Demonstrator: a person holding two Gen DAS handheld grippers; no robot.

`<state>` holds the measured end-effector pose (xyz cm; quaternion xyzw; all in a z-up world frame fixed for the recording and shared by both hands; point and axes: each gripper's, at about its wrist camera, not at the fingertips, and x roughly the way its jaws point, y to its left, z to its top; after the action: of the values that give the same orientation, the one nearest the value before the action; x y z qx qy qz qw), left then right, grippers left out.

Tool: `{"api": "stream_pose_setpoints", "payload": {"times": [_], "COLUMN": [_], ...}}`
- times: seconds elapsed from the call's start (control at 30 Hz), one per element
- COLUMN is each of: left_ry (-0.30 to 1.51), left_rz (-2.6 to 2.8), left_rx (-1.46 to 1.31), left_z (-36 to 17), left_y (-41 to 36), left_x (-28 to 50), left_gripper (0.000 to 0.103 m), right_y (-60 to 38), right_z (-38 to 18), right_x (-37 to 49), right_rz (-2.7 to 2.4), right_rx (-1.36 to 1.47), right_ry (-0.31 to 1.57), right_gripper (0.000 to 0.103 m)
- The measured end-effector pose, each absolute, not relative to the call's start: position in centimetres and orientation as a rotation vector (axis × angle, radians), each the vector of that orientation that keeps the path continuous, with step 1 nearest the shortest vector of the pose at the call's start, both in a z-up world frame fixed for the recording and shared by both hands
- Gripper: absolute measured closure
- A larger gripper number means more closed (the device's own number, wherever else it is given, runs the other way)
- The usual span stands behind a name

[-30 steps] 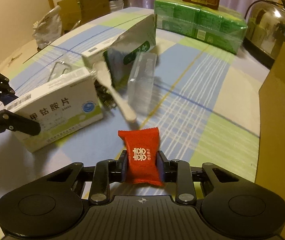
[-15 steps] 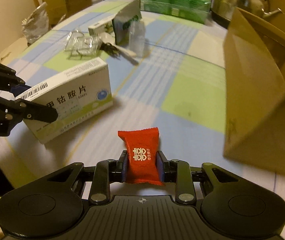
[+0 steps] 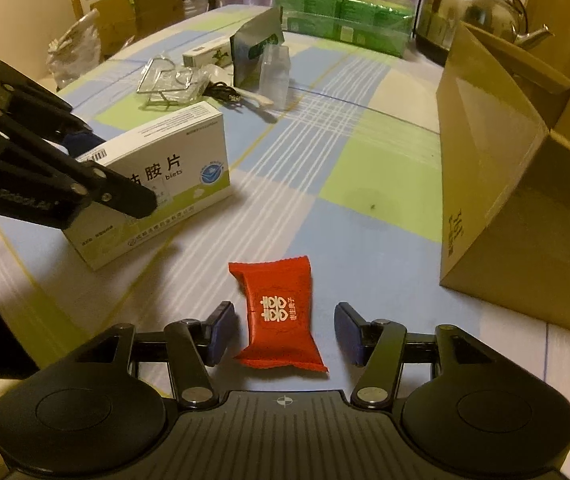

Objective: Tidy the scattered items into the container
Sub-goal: 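Grasp the white medicine box with the left tool while the right tool grasps the red candy packet, then lift and carry the white box and red packet toward the cardboard box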

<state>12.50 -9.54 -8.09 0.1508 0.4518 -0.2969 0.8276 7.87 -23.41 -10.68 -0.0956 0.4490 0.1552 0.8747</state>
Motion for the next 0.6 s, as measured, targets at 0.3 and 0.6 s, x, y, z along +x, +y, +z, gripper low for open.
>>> {"api": "stream_pose_setpoints", "payload": {"times": [0.3, 0.6], "left_ry": [0.98, 0.974], "left_rz": [-0.632, -0.644], "left_rx": [0.322, 0.318], "left_z": [-8.7, -8.1], "left_y": [-10.1, -10.0], "left_x": [13.1, 12.3], "left_gripper": [0.077, 0.082], "right_y": [-23.8, -23.6], "right_z": [-10.7, -10.4], "right_x": [8.0, 7.0], "right_rz": [0.334, 0.334], "right_rx": [-0.175, -0.136], "right_ry": [0.9, 0.902], "right_gripper": [0.063, 0.079]}}
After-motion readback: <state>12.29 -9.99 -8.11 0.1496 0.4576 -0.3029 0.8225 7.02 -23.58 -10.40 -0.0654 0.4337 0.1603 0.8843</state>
